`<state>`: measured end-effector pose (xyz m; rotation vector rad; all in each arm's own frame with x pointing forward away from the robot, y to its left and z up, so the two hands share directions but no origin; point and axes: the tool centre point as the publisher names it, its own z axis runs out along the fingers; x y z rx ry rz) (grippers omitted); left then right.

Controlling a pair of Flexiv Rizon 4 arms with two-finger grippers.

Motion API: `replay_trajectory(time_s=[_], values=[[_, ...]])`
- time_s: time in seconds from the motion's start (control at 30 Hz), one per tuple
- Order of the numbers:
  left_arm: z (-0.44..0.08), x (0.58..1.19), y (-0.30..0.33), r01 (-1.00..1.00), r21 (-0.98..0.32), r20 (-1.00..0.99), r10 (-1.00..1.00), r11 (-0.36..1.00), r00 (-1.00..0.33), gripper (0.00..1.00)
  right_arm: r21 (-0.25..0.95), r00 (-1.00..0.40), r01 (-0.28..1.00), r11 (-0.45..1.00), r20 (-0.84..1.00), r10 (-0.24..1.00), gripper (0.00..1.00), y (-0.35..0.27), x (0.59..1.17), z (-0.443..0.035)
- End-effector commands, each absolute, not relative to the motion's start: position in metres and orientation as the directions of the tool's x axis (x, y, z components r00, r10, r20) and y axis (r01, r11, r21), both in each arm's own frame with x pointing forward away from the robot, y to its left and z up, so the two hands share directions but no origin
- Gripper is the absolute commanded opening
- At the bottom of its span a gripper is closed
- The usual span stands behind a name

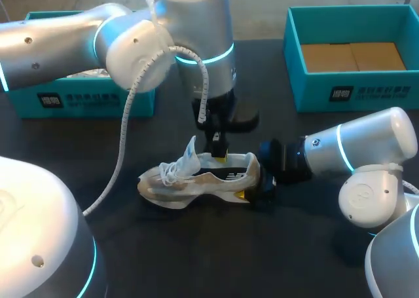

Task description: Take the shoe out of the shoebox, open the shoe tongue, remove and reinsert the insole, then place the shoe into the shoebox

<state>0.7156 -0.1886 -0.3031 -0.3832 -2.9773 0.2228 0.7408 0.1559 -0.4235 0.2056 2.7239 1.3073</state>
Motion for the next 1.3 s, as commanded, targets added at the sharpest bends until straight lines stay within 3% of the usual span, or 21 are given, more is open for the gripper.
replay_trajectory(time_s=[0.03,0.27,0.73,1.3], values=[[-0.302,0.715,-0.185,0.242,-0.166,0.107,0.261,0.956,-0.959,0.00,0.777,-0.984,0.075,0.625,-0.045,0.174,0.00,0.158,0.740,-0.424],[-0.302,0.715,-0.185,0.242,-0.166,0.107,0.261,0.956,-0.959,0.00,0.777,-0.984,0.075,0.625,-0.045,0.174,0.00,0.158,0.740,-0.424],[-0.356,0.718,-0.217,0.219,-0.158,0.134,0.241,0.963,-0.961,0.00,0.777,-0.984,0.075,0.625,-0.045,0.174,0.00,0.158,0.740,-0.424],[-0.382,0.724,-0.200,0.196,-0.158,0.195,0.226,0.968,-0.954,0.00,0.777,-0.984,0.075,0.625,-0.045,0.174,0.00,0.158,0.740,-0.424]])
